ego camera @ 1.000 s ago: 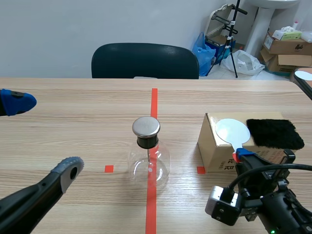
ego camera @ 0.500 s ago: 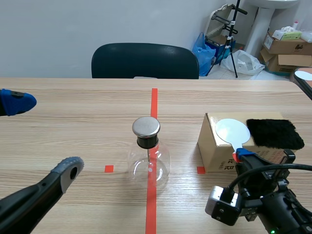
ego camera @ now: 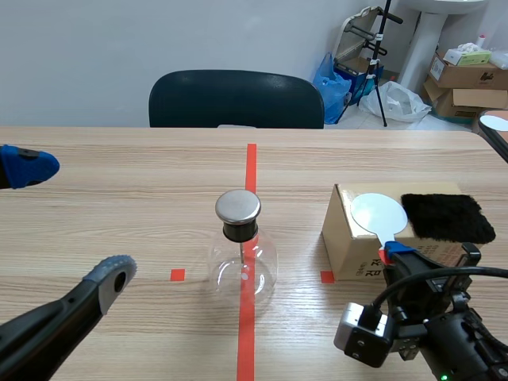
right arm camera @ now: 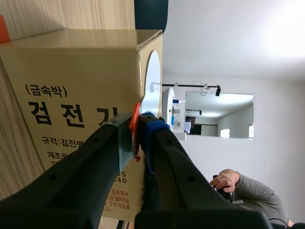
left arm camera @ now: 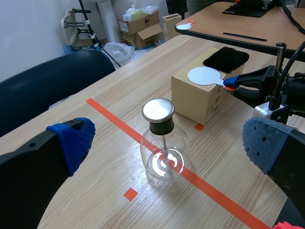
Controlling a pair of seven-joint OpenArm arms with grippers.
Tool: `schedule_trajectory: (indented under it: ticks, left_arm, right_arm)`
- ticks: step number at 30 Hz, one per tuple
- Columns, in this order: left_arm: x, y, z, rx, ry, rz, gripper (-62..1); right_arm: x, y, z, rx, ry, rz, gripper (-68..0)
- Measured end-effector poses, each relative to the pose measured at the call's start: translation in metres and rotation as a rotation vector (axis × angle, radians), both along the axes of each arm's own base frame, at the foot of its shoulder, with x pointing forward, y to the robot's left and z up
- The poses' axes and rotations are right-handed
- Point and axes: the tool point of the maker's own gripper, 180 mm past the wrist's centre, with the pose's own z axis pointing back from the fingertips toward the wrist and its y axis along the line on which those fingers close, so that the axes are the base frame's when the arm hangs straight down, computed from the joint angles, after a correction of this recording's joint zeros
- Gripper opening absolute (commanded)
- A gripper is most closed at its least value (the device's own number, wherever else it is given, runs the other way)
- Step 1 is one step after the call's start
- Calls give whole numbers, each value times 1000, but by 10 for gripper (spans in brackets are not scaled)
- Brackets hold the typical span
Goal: Do the electroscope experiment
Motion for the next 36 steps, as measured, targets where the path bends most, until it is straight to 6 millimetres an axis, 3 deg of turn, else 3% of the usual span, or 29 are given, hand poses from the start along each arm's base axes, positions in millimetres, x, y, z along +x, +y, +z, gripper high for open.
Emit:
schedule_trajectory:
  ticks: [36]
  left_arm:
    - [0, 0, 0, 4, -1, -1, 14]
  right_arm:
    - [1, -2, 0, -6, -1, -13, -666]
